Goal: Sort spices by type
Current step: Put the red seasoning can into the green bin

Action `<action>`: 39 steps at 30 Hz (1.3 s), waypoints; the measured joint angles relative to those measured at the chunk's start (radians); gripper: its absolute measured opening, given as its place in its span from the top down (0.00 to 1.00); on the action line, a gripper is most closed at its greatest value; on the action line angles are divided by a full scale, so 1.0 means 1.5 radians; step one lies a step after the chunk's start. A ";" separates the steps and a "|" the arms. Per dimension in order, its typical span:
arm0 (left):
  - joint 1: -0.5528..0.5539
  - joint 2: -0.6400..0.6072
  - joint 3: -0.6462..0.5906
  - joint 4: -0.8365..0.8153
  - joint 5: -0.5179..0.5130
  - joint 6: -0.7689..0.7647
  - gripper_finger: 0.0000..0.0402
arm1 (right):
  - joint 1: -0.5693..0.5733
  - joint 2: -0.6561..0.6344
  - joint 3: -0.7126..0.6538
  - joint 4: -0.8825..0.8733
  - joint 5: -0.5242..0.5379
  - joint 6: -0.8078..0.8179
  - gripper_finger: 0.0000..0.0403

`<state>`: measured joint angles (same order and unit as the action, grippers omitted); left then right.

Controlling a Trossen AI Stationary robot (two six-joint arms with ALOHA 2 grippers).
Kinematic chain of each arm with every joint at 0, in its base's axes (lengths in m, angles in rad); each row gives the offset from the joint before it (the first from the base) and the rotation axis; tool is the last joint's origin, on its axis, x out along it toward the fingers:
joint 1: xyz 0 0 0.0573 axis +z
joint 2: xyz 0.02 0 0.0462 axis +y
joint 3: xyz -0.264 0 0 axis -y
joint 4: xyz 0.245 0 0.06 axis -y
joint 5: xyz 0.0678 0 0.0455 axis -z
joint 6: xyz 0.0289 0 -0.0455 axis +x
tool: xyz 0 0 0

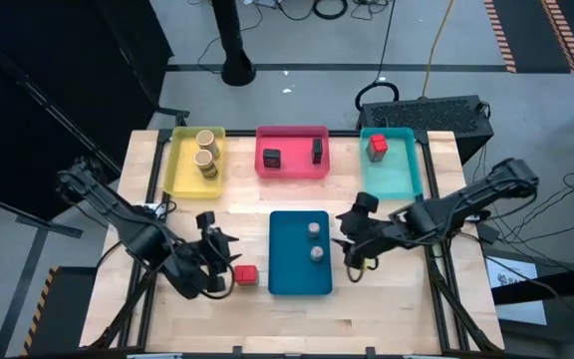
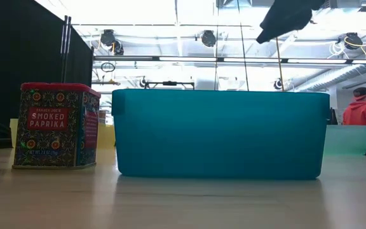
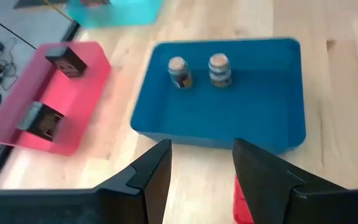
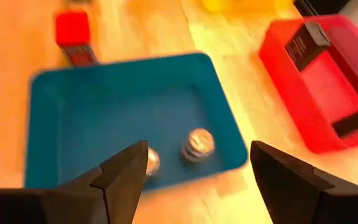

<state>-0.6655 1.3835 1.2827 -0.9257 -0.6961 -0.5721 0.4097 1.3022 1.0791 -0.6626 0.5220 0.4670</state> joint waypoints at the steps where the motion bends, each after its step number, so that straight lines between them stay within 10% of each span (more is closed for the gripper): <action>1: 0.000 0.011 0.000 0.001 0.009 -0.006 0.56 | 0.003 -0.013 -0.022 0.033 0.001 -0.001 0.34; 18: 0.023 0.202 0.000 0.001 0.131 -0.003 0.22 | 0.008 -0.038 -0.086 0.158 -0.002 -0.039 0.34; 39: 0.043 0.079 -0.215 0.264 0.198 0.004 0.21 | 0.001 -0.038 -0.086 0.158 0.004 -0.027 0.34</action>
<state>-0.6014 1.5013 0.9603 -0.5293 -0.3984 -0.5655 0.4113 1.2457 0.9497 -0.4260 0.5275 0.4271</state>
